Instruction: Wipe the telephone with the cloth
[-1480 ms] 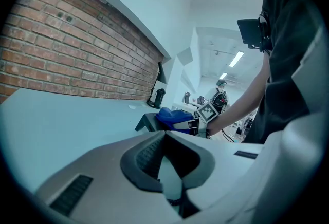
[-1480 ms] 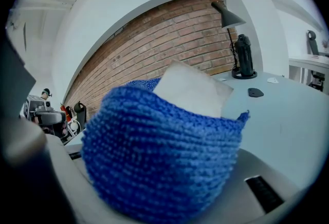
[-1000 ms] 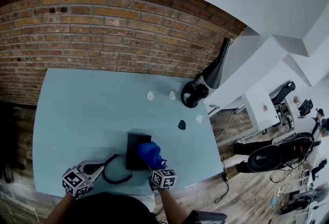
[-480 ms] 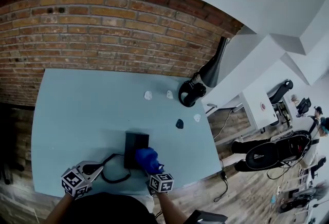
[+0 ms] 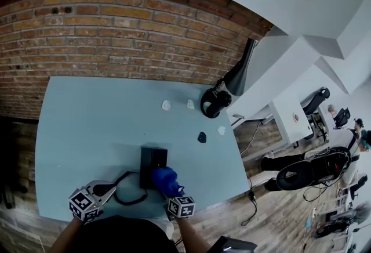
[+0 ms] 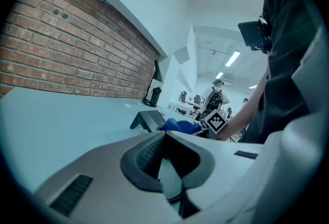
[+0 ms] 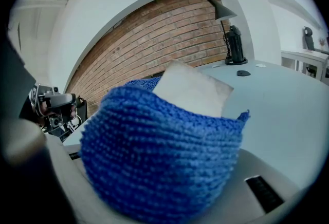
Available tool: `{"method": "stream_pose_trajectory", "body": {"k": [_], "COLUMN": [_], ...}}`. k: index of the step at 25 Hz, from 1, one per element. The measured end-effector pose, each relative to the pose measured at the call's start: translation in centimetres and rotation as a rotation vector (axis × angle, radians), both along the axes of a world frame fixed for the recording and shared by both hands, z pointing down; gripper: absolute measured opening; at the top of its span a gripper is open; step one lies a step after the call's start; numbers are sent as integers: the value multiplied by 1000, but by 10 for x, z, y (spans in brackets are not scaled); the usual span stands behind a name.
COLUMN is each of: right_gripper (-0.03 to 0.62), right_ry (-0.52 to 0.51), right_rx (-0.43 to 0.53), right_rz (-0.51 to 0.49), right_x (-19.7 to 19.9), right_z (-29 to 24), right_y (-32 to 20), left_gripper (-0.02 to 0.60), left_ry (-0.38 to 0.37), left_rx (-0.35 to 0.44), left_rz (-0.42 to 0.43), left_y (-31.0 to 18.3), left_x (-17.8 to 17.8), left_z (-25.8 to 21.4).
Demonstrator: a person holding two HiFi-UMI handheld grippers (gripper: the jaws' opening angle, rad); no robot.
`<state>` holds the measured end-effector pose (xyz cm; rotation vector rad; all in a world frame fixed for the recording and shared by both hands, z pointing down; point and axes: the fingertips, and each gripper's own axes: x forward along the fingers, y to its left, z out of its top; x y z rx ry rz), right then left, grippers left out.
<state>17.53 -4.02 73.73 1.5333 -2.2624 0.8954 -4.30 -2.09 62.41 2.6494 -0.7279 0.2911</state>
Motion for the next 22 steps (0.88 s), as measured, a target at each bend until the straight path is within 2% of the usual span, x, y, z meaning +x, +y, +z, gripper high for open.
{"method": "stream_pose_trajectory", "body": {"k": [16,19,22], "right_gripper": [140,140,140], "right_ry": [-18,31,94], "right_rx": [-17,-67,-147], "right_rz": [24,-20,-131], "right_x": [0,-2,-11], "right_z": [4,12,20], "right_y": [8,20,42], "left_gripper": [21,21,21], "left_ry": [-6,-4,-7], "left_rx": [-4,-6,-7], "left_rz": [16,15,7], "left_y": [1,1,-1], "left_x": [3,4,3], "left_z": [2,3,1]}}
